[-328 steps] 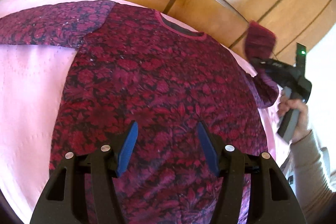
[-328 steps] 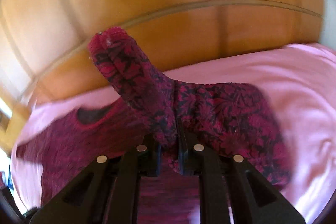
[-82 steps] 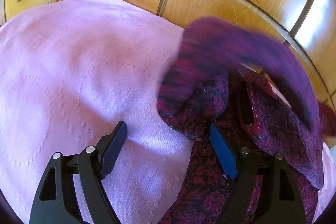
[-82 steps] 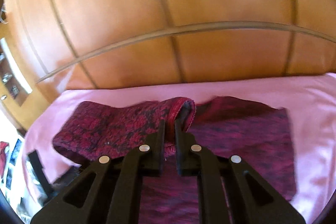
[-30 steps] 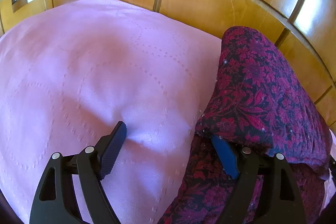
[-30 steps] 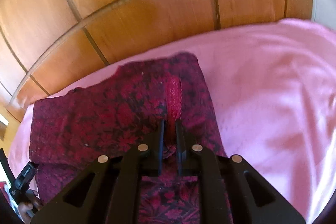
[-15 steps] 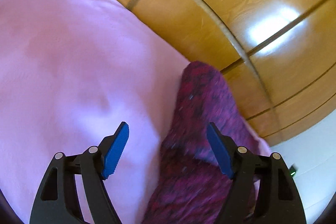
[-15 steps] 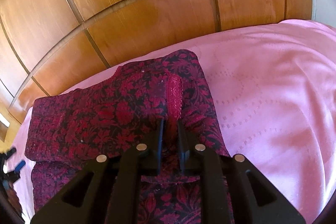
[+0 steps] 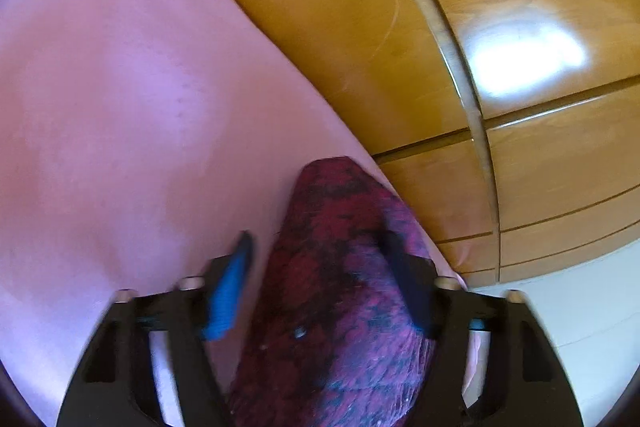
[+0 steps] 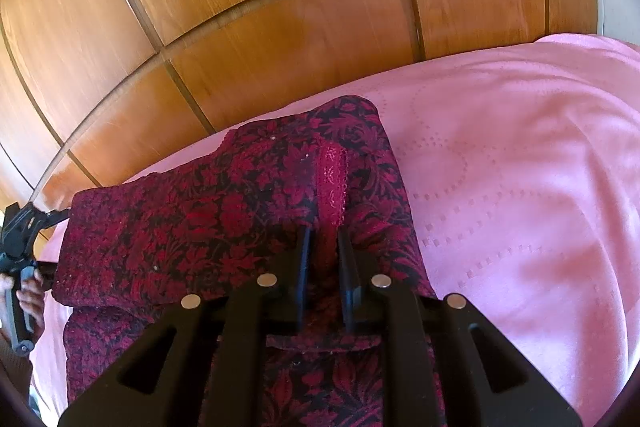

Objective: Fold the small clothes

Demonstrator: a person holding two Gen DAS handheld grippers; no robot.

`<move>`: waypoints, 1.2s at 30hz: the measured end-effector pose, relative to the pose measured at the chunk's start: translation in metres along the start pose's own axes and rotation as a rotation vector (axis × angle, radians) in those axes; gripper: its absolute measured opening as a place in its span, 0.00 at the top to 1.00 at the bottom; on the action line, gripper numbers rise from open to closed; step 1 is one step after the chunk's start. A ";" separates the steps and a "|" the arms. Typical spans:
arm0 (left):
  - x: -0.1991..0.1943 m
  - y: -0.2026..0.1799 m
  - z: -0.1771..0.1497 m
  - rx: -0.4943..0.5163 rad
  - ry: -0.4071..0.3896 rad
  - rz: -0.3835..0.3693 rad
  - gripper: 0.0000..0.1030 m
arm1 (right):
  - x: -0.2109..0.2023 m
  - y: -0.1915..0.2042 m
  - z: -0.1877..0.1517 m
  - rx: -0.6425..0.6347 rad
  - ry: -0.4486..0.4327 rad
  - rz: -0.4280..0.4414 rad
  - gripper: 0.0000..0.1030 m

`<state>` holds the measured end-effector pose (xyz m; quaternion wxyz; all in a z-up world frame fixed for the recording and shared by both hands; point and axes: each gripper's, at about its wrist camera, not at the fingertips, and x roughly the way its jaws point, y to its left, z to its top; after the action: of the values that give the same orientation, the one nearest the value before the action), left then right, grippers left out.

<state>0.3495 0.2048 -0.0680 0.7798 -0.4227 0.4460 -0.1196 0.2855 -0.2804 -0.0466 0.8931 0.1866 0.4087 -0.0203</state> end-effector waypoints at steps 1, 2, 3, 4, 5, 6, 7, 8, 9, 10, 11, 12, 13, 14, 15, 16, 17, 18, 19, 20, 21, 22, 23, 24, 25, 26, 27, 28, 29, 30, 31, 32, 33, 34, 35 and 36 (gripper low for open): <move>0.001 -0.006 -0.002 0.030 -0.006 0.005 0.68 | 0.000 0.000 0.000 0.000 0.000 0.001 0.88; -0.003 -0.011 -0.006 0.063 -0.032 0.027 0.75 | -0.001 0.000 0.001 0.001 0.001 0.000 0.88; -0.008 -0.015 -0.011 0.093 -0.058 0.043 0.78 | -0.002 0.000 0.001 -0.002 0.000 -0.005 0.88; -0.012 -0.019 -0.017 0.142 -0.092 0.070 0.79 | -0.004 0.002 0.001 -0.009 -0.004 -0.013 0.87; -0.014 -0.022 -0.023 0.180 -0.114 0.108 0.81 | -0.005 0.004 0.000 -0.022 -0.009 -0.023 0.87; -0.013 -0.024 -0.028 0.220 -0.130 0.163 0.82 | -0.005 0.007 -0.001 -0.037 -0.013 -0.036 0.87; -0.007 -0.023 -0.033 0.265 -0.133 0.249 0.82 | -0.004 0.009 -0.001 -0.048 -0.014 -0.046 0.87; 0.000 -0.020 -0.037 0.295 -0.127 0.307 0.82 | -0.003 0.011 -0.002 -0.057 -0.013 -0.056 0.87; 0.004 -0.017 -0.039 0.317 -0.129 0.343 0.82 | -0.002 0.014 -0.002 -0.070 -0.011 -0.070 0.87; 0.010 -0.017 -0.041 0.341 -0.138 0.381 0.79 | 0.000 0.018 -0.002 -0.089 -0.007 -0.085 0.87; 0.012 -0.019 -0.041 0.348 -0.144 0.405 0.74 | 0.001 0.020 -0.002 -0.105 -0.005 -0.099 0.87; 0.013 -0.021 -0.041 0.355 -0.152 0.435 0.71 | 0.002 0.024 -0.002 -0.124 -0.005 -0.117 0.87; 0.013 -0.027 -0.041 0.373 -0.164 0.476 0.67 | 0.002 0.025 -0.003 -0.130 -0.003 -0.126 0.87; 0.007 -0.029 -0.044 0.389 -0.175 0.499 0.64 | 0.002 0.025 -0.003 -0.129 -0.002 -0.126 0.87; 0.004 -0.033 -0.046 0.406 -0.193 0.523 0.63 | 0.002 0.024 -0.002 -0.121 0.001 -0.121 0.87; -0.003 -0.040 -0.052 0.430 -0.230 0.552 0.62 | 0.001 0.022 -0.002 -0.112 0.004 -0.115 0.87; -0.012 -0.044 -0.056 0.450 -0.256 0.564 0.62 | 0.001 0.021 -0.001 -0.104 0.008 -0.110 0.85; -0.018 -0.051 -0.062 0.471 -0.278 0.565 0.62 | -0.001 0.020 0.000 -0.102 0.009 -0.114 0.83; -0.025 -0.057 -0.072 0.501 -0.298 0.554 0.62 | -0.002 0.020 0.003 -0.105 0.007 -0.126 0.75; -0.030 -0.062 -0.078 0.525 -0.307 0.542 0.62 | -0.006 0.020 0.005 -0.106 0.003 -0.134 0.69; -0.033 -0.066 -0.087 0.550 -0.312 0.529 0.62 | -0.008 0.020 0.008 -0.102 -0.001 -0.130 0.64; -0.034 -0.070 -0.097 0.584 -0.306 0.512 0.62 | -0.013 0.020 0.009 -0.096 -0.009 -0.128 0.55; -0.034 -0.071 -0.105 0.606 -0.295 0.503 0.62 | -0.019 0.021 0.011 -0.094 -0.024 -0.129 0.53; -0.031 -0.070 -0.114 0.624 -0.277 0.495 0.62 | -0.027 0.025 0.012 -0.101 -0.048 -0.125 0.53; -0.029 -0.068 -0.120 0.633 -0.264 0.492 0.62 | -0.032 0.029 0.013 -0.109 -0.061 -0.116 0.53; -0.028 -0.066 -0.124 0.640 -0.262 0.499 0.61 | -0.038 0.036 0.014 -0.123 -0.073 -0.098 0.53; -0.026 -0.065 -0.128 0.648 -0.267 0.511 0.59 | -0.040 0.041 0.014 -0.136 -0.076 -0.084 0.53; -0.023 -0.063 -0.132 0.648 -0.264 0.518 0.58 | -0.041 0.046 0.013 -0.149 -0.074 -0.071 0.53; -0.019 -0.060 -0.132 0.636 -0.253 0.524 0.56 | -0.039 0.053 0.013 -0.165 -0.067 -0.059 0.53; -0.018 -0.057 -0.132 0.627 -0.248 0.532 0.54 | -0.032 0.062 0.011 -0.191 -0.049 -0.046 0.53; -0.016 -0.054 -0.129 0.614 -0.242 0.538 0.51 | -0.026 0.066 0.010 -0.206 -0.032 -0.042 0.53; -0.015 -0.051 -0.127 0.597 -0.236 0.536 0.48 | -0.013 0.071 0.007 -0.224 0.007 -0.049 0.53; -0.015 -0.047 -0.124 0.576 -0.231 0.534 0.44 | -0.003 0.072 0.005 -0.229 0.037 -0.063 0.52; -0.013 -0.044 -0.119 0.548 -0.223 0.531 0.37 | 0.008 0.071 0.002 -0.234 0.062 -0.078 0.52; -0.011 -0.039 -0.116 0.518 -0.216 0.527 0.32 | 0.011 0.071 -0.001 -0.245 0.057 -0.083 0.51; -0.011 -0.034 -0.114 0.500 -0.217 0.519 0.31 | 0.013 0.072 -0.005 -0.282 0.032 -0.092 0.51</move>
<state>0.2592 0.1268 -0.0630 0.9059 -0.1024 0.4103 0.0223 0.3039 -0.2103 -0.0361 0.9020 0.0407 0.4298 -0.0007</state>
